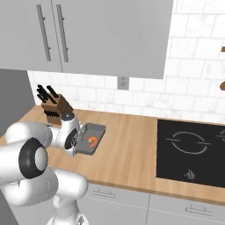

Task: Take the meat container that has the shrimp and place it on the second highest rack of the freezer. Then take the vegetable container that has the garlic and bell pepper and place it on the highest rack of the freezer.

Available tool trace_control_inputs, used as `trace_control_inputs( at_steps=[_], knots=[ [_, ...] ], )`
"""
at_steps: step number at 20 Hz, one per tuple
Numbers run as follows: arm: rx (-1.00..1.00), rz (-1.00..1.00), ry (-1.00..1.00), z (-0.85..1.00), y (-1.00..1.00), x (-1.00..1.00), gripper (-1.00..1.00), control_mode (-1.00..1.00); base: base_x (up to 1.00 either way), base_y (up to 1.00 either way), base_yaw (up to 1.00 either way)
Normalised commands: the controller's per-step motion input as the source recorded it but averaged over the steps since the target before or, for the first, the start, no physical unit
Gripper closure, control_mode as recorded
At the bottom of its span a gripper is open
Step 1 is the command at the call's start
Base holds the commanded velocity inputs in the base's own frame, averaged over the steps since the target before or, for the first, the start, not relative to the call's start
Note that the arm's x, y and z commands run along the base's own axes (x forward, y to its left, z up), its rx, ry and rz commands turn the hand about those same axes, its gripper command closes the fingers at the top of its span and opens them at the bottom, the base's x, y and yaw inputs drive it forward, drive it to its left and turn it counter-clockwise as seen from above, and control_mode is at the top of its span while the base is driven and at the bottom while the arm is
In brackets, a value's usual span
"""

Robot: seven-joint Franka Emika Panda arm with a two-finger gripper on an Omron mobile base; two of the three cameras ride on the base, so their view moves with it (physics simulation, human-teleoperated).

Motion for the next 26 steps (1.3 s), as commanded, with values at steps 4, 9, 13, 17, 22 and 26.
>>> trace_control_inputs(
  at_steps=[4, 9, 13, 17, 22, 26],
  knots=[
    [0.00, -0.09, 0.00, 0.00, 0.00, 0.15, -1.00, -1.00, 0.00, 0.00, 0.00],
    [0.00, -0.10, 0.00, 0.00, 0.00, 0.10, -1.00, -1.00, 0.00, 0.00, 0.00],
    [0.00, -0.06, 0.00, 0.00, -0.04, 0.15, -1.00, -1.00, 0.00, 0.00, 0.00],
    [0.00, -0.02, -0.03, -0.08, -0.17, 0.04, -1.00, -1.00, 0.00, 0.00, 0.00],
    [0.00, -0.08, 0.00, -0.16, -0.27, 0.00, -1.00, -1.00, 0.00, 0.00, 0.00],
    [0.00, -0.13, 0.02, -0.27, -0.13, 0.05, -1.00, -1.00, 0.00, 0.00, 0.00]
  ],
)
